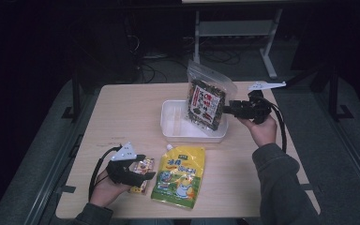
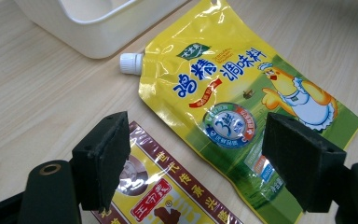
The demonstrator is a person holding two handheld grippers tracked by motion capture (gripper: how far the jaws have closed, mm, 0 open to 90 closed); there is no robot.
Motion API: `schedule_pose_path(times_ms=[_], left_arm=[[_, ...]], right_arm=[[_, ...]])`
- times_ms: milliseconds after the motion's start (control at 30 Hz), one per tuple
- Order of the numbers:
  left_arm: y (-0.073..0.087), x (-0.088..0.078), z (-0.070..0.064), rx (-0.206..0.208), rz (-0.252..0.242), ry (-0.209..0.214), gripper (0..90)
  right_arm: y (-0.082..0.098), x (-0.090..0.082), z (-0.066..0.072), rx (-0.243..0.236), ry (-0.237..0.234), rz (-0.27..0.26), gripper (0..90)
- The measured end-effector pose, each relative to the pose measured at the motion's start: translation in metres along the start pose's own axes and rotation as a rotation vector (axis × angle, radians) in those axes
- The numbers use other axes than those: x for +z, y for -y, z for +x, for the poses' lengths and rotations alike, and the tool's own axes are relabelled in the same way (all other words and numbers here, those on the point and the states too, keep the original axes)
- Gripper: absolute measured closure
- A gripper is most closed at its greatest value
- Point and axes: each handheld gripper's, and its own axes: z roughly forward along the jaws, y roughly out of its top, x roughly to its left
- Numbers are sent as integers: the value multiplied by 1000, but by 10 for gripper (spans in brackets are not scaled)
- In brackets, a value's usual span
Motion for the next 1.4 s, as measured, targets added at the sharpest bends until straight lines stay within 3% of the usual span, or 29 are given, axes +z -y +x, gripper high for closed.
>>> schedule_pose_path(times_ms=[333, 833, 1400], left_arm=[[1, 0, 2, -4, 3, -14, 209], [2, 1, 1, -12, 10, -30, 202], [4, 2, 2, -10, 27, -46, 202]], right_arm=[[12, -9, 5, 13, -2, 19, 426], [31, -19, 22, 6, -29, 53, 376], [58, -3, 64, -51, -118, 132, 326]])
